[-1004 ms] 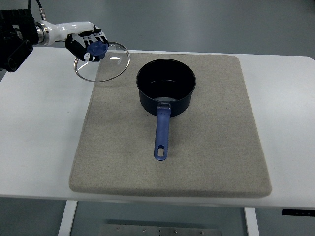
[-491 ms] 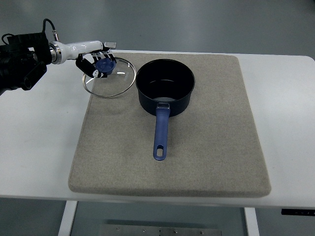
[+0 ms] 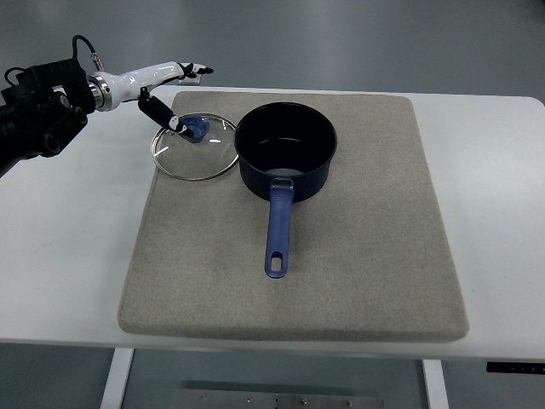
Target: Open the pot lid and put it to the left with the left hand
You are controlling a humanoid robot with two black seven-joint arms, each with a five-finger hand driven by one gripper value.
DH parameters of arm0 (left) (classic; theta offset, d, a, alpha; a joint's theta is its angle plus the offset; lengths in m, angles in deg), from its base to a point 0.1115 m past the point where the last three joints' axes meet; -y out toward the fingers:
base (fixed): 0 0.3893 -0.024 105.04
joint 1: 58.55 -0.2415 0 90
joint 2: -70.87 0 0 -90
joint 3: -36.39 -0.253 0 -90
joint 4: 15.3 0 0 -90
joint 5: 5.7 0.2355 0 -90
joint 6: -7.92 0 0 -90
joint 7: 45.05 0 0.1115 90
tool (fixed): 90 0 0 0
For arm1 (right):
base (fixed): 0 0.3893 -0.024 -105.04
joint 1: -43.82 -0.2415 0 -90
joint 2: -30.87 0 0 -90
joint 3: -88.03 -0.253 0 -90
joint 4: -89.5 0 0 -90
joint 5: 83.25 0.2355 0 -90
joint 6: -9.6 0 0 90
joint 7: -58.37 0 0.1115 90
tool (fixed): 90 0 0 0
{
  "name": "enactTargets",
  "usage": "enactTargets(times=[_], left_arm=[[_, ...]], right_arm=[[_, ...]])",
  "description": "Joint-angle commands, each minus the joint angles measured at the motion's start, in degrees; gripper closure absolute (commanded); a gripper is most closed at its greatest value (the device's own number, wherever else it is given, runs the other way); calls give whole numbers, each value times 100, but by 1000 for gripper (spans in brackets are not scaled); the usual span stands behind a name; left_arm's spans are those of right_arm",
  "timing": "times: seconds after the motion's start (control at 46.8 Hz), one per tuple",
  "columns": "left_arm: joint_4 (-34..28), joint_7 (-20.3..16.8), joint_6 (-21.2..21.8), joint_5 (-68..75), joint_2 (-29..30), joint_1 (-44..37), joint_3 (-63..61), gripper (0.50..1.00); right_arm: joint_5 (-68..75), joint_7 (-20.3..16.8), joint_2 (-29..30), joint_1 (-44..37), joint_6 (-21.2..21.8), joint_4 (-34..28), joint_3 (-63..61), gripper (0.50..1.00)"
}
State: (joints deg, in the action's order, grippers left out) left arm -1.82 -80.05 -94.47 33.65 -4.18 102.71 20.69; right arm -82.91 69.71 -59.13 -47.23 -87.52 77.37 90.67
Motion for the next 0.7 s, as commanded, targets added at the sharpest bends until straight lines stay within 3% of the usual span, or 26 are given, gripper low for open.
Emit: enactTargets(times=[0.0, 0.32, 0.491, 0.683], left_arm=[[-4, 0, -18, -374, 8, -120, 365, 510], [5, 0, -405, -2641, 8, -691, 1051, 508], [5, 0, -536, -4241, 52, -1236, 2096, 508], [49, 0, -677, -4471, 61, -1570, 3186, 508]], right_arm=[[1, 0, 0, 0, 0, 0, 0, 583], [1, 9, 0, 9, 0, 0, -18, 583], [1, 9, 0, 18, 0, 0, -9, 583], [-8, 9, 0, 18, 0, 0, -9, 583]])
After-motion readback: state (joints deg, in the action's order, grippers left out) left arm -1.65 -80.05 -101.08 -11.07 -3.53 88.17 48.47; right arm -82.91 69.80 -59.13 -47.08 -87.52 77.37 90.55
